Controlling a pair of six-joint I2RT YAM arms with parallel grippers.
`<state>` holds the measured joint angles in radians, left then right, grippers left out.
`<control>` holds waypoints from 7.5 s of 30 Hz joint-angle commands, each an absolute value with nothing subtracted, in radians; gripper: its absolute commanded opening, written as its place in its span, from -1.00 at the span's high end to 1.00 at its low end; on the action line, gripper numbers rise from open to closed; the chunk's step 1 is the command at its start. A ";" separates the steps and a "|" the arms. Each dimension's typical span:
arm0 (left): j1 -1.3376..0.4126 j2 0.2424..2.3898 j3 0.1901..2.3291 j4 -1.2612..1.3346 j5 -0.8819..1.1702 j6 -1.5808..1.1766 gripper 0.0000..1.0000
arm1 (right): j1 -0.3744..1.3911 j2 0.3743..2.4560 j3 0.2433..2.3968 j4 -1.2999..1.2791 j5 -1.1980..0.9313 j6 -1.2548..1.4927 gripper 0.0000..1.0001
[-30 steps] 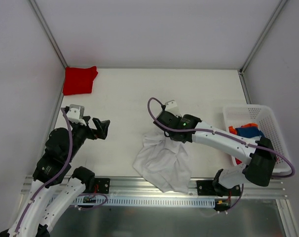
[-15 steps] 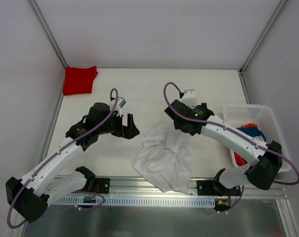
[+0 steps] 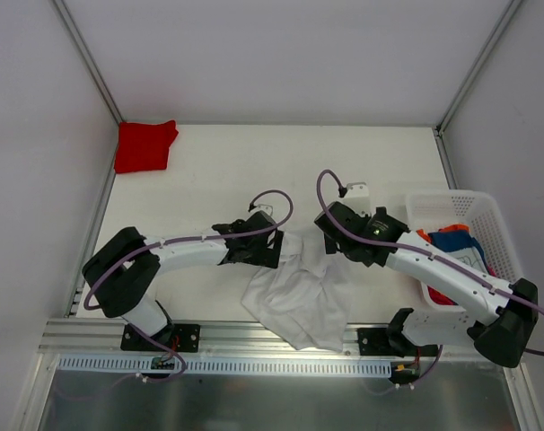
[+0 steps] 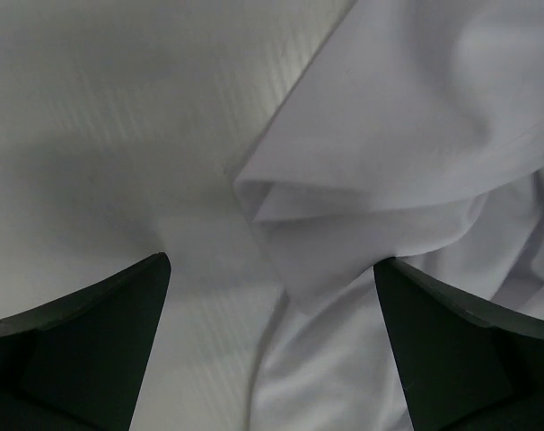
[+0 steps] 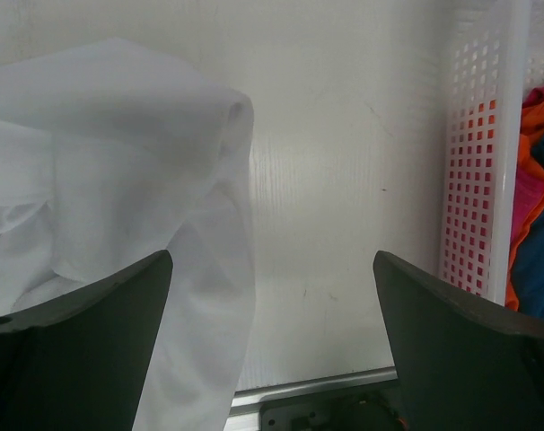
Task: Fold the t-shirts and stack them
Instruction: Flatten the tshirt out
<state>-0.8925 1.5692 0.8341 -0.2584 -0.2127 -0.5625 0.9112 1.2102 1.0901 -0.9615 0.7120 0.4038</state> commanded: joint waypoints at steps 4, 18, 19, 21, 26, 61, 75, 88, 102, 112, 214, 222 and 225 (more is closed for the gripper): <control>-0.891 1.500 0.798 0.073 -0.229 -0.617 -0.98 | 0.960 1.118 1.057 -0.979 0.704 0.463 -0.99; -0.885 1.460 0.758 0.112 -0.279 -0.535 -0.98 | 0.974 1.134 1.045 -0.985 0.712 0.472 -0.99; -0.885 1.457 0.746 0.107 -0.288 -0.551 -0.98 | 0.974 1.134 1.045 -0.985 0.713 0.472 -0.99; -0.885 1.450 0.720 0.069 -0.316 -0.610 -0.98 | 0.974 1.132 1.043 -0.986 0.716 0.474 -0.99; -0.888 1.460 0.672 0.031 -0.322 -0.699 -0.98 | 0.974 1.147 1.043 -0.986 0.723 0.477 -0.99; -1.034 1.580 0.676 0.055 -0.356 -0.841 0.96 | 0.976 1.189 1.003 -0.977 0.727 0.503 -0.99; -1.080 1.369 0.815 -0.190 -0.603 -0.670 1.00 | 1.235 1.328 1.190 -1.060 0.722 0.653 -0.99; -1.075 1.154 0.884 -0.284 -0.745 -0.419 1.00 | 1.567 1.401 0.980 -0.942 0.646 1.029 -0.99; -0.905 1.040 0.913 -0.322 -0.729 -0.287 1.00 | 1.721 1.515 1.040 -1.066 0.635 1.207 -0.99; -0.888 1.026 0.871 -0.322 -0.706 -0.304 1.00 | 1.753 1.569 0.945 -0.977 0.606 1.262 -0.99; -0.888 1.098 0.750 -0.235 -0.652 -0.334 1.00 | 1.601 1.924 1.385 -0.827 0.611 0.841 0.99; -0.888 1.103 0.755 -0.230 -0.666 -0.328 1.00 | 1.601 1.890 1.384 -0.873 0.643 0.847 0.99; -0.888 1.089 0.753 -0.230 -0.669 -0.324 0.30 | 1.601 1.847 1.382 -0.955 0.699 0.870 0.99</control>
<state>-0.8886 1.1019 0.7536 -0.2661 -0.6556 -0.3229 1.6047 1.9400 1.3857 -0.8494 0.6247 0.8360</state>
